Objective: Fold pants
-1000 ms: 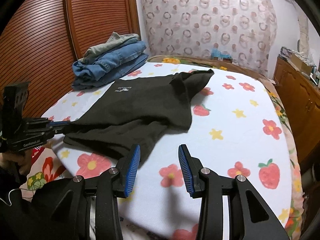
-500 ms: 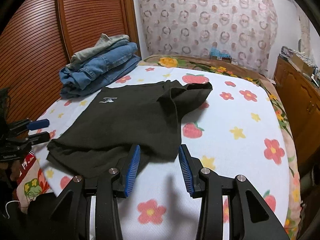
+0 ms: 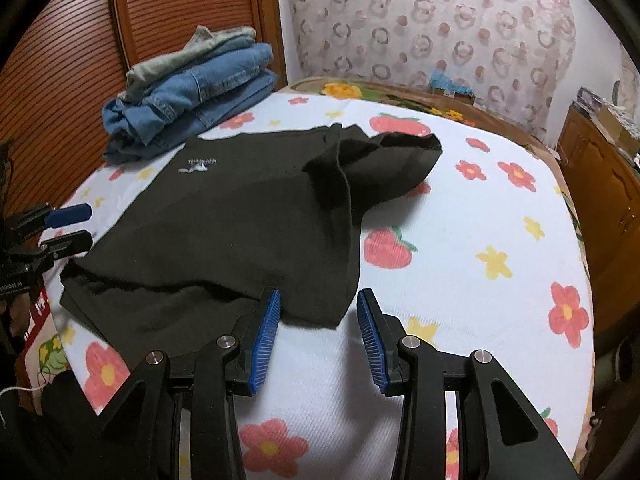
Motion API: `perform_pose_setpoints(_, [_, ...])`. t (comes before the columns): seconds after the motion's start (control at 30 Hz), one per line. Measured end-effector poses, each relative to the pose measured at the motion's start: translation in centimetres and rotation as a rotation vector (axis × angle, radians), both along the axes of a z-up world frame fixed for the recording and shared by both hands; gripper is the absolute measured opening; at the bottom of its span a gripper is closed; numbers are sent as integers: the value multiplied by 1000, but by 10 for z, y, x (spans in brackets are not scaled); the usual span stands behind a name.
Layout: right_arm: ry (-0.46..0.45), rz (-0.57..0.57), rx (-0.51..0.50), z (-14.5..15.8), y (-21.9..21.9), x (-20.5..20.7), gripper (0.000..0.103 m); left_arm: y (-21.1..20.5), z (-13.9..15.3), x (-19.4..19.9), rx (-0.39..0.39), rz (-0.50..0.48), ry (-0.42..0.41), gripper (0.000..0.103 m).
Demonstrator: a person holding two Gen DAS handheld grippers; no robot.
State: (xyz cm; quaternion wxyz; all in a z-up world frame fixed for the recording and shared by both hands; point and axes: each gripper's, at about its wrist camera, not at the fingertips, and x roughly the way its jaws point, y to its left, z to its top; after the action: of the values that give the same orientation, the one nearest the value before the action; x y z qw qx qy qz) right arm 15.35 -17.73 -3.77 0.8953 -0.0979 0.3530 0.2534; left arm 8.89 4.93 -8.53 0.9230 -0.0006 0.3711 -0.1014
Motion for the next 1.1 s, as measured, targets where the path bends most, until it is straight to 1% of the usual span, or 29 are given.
perform_pose_setpoints(0.17, [0,12,-27,-3,6,2,40,2,-4,3,-3,7,14,57])
perform_pose_setpoints(0.23, [-5,14,-31,-3,8,2,27,3,-6,4,-2,11,17,57])
perform_pose_setpoints(0.27, [-8,18,-34,-3,8,1,24,4,-7,4,-3,14,21,57])
perform_pose_setpoints(0.3, [-10,25,-35,-3,9,1,18,4,-8,6,-3,16,23,57])
perform_pose_setpoints(0.33, [-7,33,-36,-3,10,0,16,5,-9,6,0,22,27,57])
perform_pose_setpoints(0.4, [0,43,-45,-2,11,0,7,7,-9,7,2,30,28,57])
perform_pose_setpoints(0.5, [-17,47,-58,7,14,0,7,13,-5,5,-18,45,12,57])
perform_pose_setpoints(0.6, [-62,52,-61,25,18,-1,6,18,-2,3,-29,55,3,57])
perform_pose_setpoints(0.67, [-83,59,-54,38,24,2,6,21,0,2,-20,62,-3,57])
perform_pose_setpoints(0.87, [-137,113,-44,68,62,13,6,40,8,-7,-32,94,-30,57])
perform_pose_setpoints(1.1, [-189,208,-70,85,111,22,6,62,11,-11,-30,126,-42,57])
